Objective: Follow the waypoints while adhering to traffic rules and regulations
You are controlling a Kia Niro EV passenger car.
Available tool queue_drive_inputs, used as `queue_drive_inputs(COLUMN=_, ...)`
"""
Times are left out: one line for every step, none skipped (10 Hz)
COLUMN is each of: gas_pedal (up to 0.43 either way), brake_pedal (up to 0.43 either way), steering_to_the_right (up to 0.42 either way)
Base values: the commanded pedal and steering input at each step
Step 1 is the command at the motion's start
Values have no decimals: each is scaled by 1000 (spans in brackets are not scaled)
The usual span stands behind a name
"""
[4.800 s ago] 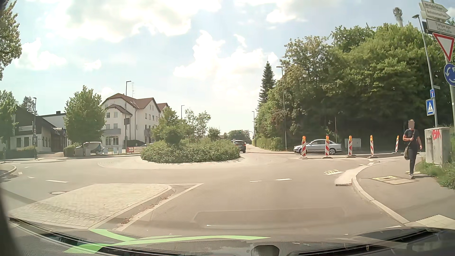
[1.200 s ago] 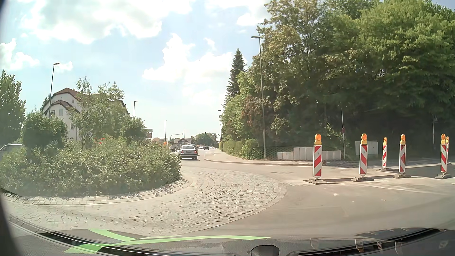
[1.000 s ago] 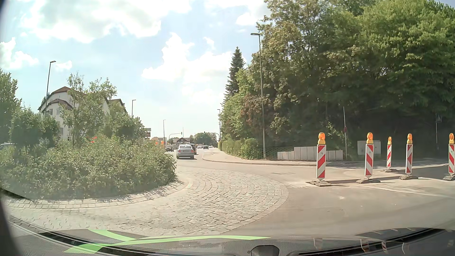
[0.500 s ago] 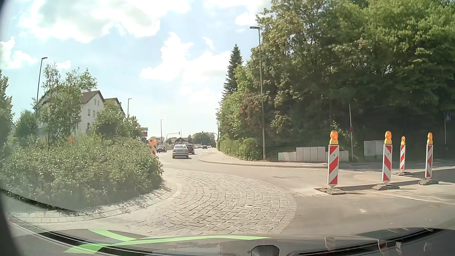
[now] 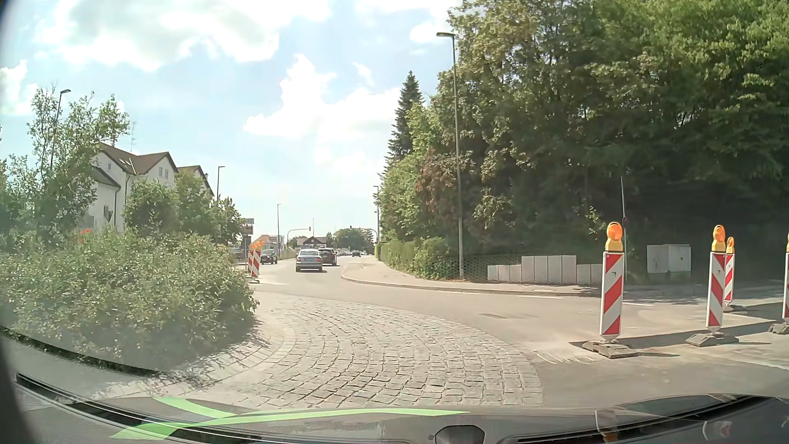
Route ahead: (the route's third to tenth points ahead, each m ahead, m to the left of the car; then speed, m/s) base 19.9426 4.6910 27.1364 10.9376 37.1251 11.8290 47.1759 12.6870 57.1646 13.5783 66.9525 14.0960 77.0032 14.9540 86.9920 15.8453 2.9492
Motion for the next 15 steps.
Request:
queue_drive_inputs(gas_pedal=79, brake_pedal=0, steering_to_the_right=-7)
queue_drive_inputs(gas_pedal=79, brake_pedal=0, steering_to_the_right=-12)
queue_drive_inputs(gas_pedal=118, brake_pedal=0, steering_to_the_right=-21)
queue_drive_inputs(gas_pedal=177, brake_pedal=0, steering_to_the_right=-33)
queue_drive_inputs(gas_pedal=177, brake_pedal=0, steering_to_the_right=-37)
queue_drive_inputs(gas_pedal=189, brake_pedal=0, steering_to_the_right=-38)
queue_drive_inputs(gas_pedal=189, brake_pedal=0, steering_to_the_right=-45)
queue_drive_inputs(gas_pedal=189, brake_pedal=0, steering_to_the_right=-58)
queue_drive_inputs(gas_pedal=209, brake_pedal=0, steering_to_the_right=-68)
queue_drive_inputs(gas_pedal=220, brake_pedal=0, steering_to_the_right=-77)
queue_drive_inputs(gas_pedal=220, brake_pedal=0, steering_to_the_right=-84)
queue_drive_inputs(gas_pedal=228, brake_pedal=0, steering_to_the_right=-93)
queue_drive_inputs(gas_pedal=240, brake_pedal=0, steering_to_the_right=-105)
queue_drive_inputs(gas_pedal=240, brake_pedal=0, steering_to_the_right=-118)
queue_drive_inputs(gas_pedal=240, brake_pedal=0, steering_to_the_right=-125)
